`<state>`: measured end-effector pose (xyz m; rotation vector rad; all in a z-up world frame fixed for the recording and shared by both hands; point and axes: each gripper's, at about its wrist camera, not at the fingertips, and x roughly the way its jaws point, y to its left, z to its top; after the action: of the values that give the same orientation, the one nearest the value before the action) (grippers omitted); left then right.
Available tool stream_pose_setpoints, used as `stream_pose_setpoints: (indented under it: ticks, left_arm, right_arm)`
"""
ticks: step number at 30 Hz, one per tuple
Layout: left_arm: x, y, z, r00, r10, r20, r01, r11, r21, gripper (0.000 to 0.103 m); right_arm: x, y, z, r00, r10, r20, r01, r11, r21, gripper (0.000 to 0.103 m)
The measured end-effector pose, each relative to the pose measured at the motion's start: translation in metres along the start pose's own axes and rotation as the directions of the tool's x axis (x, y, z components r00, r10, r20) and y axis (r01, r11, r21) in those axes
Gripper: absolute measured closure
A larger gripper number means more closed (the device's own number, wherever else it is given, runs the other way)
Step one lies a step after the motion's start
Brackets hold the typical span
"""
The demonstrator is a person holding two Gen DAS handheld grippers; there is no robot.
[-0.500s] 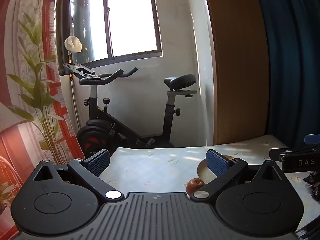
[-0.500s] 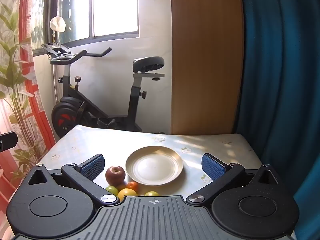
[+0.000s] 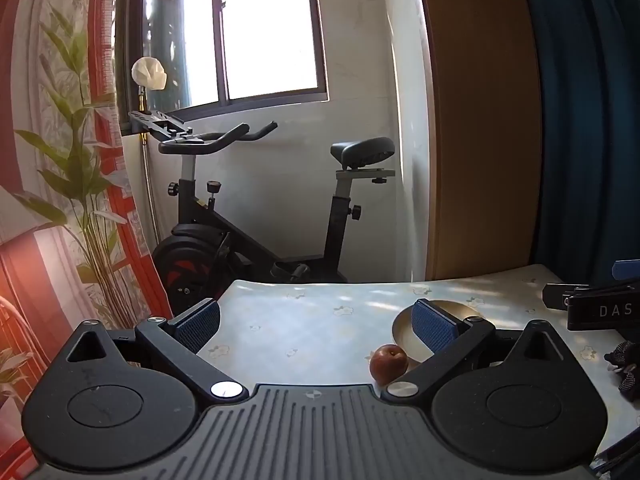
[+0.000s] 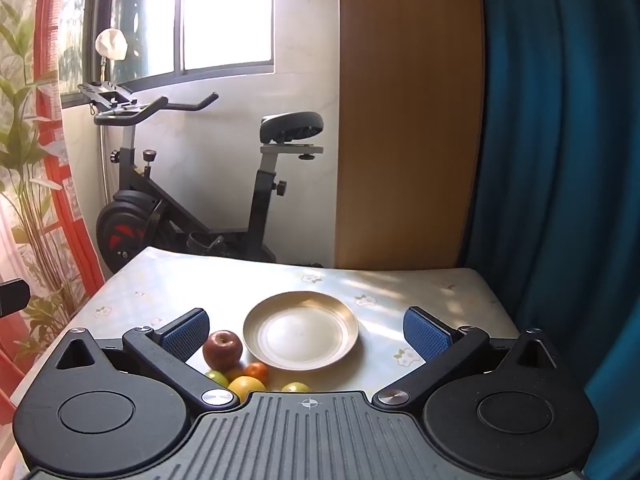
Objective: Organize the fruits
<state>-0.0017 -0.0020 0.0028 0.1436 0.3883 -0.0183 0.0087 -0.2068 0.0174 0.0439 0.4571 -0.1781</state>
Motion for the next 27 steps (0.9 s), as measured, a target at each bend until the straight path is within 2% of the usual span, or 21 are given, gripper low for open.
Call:
stream_pose_setpoints:
  ticks: [16,27]
  left_arm:
    - [-0.0015,0.0033,-0.0036,1.000,0.020,0.015,-0.020,0.999,-0.045,0.000]
    - [-0.0030,-0.0006,-0.0041,0.999,0.042,0.022,-0.042,0.999,-0.033,0.000]
  right_arm:
    - [0.0010,0.0011,0.0006,1.000,-0.013,-0.002,0.013,1.000,-0.001,0.000]
    - [-0.0008,0.0037,-0.0004,1.000,-0.024,0.009,0.024,1.000,-0.012,0.000]
